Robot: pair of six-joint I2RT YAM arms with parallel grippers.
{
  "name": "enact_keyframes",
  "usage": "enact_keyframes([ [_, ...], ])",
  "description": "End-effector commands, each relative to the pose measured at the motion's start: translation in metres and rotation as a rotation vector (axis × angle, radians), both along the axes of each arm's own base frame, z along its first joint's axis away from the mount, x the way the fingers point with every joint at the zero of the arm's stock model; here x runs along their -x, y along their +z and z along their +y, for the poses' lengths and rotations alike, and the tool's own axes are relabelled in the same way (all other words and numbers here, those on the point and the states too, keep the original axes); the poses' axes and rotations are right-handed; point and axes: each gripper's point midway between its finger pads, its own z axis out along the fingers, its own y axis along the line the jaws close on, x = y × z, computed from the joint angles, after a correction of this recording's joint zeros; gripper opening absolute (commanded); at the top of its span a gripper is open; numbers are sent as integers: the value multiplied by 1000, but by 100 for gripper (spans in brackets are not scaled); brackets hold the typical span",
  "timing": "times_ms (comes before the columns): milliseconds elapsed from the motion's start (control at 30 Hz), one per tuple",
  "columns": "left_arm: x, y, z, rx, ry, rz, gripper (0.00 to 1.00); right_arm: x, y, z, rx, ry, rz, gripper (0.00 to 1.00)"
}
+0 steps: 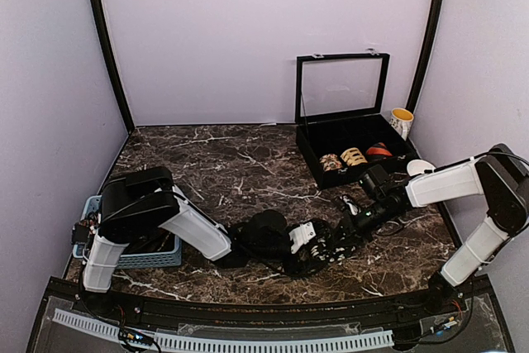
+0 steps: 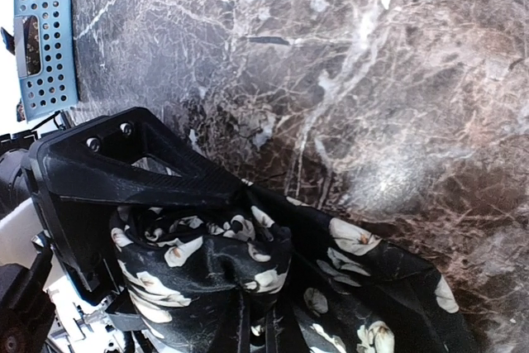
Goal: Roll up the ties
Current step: Roll the tie at the center of the board.
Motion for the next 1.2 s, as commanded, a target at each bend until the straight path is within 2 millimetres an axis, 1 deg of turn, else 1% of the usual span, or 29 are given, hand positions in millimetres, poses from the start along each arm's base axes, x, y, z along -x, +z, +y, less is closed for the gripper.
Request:
enact_keyframes([
  [0, 10, -2, 0, -10, -15, 62, 76, 29, -55, -61, 342, -33, 83, 0],
  [100, 10, 5, -3, 20, -9, 81, 78, 33, -59, -66, 367, -39, 102, 0],
  [133, 9, 7, -4, 29, -2, 90, 80, 35, -60, -67, 373, -42, 110, 0],
  [200, 6, 13, -4, 54, 24, 102, 82, 38, -58, -69, 379, -46, 118, 0],
  [233, 5, 17, -3, 73, 38, 105, 83, 40, -59, -71, 387, -47, 125, 0],
  [300, 3, 27, 0, 108, 59, 101, 86, 39, -54, -71, 379, -54, 106, 0],
  [400, -2, 35, 7, 130, 100, 82, 88, 38, -56, -69, 377, -57, 108, 0],
  [467, -6, 38, 14, 133, 132, 60, 89, 31, -56, -62, 350, -58, 79, 0],
  [500, -7, 38, 19, 132, 142, 52, 89, 31, -60, -58, 342, -51, 87, 0],
  [667, -6, 39, 40, 127, 173, 25, 92, 14, -55, -20, 277, -11, 50, 0],
  [733, -2, 37, 42, 114, 153, 23, 92, 12, -52, -9, 257, 6, 34, 0],
  [800, 2, 38, 40, 104, 121, 17, 92, 15, -54, -9, 266, 21, 35, 0],
  [900, 3, 40, 33, 108, 99, 14, 92, 23, -62, -19, 297, 27, 45, 0],
  [967, 1, 37, 27, 105, 96, 17, 91, 28, -65, -23, 300, 23, 56, 0],
  [1167, -4, 30, 9, 110, 88, 35, 82, 31, -67, -27, 308, 20, 48, 0],
])
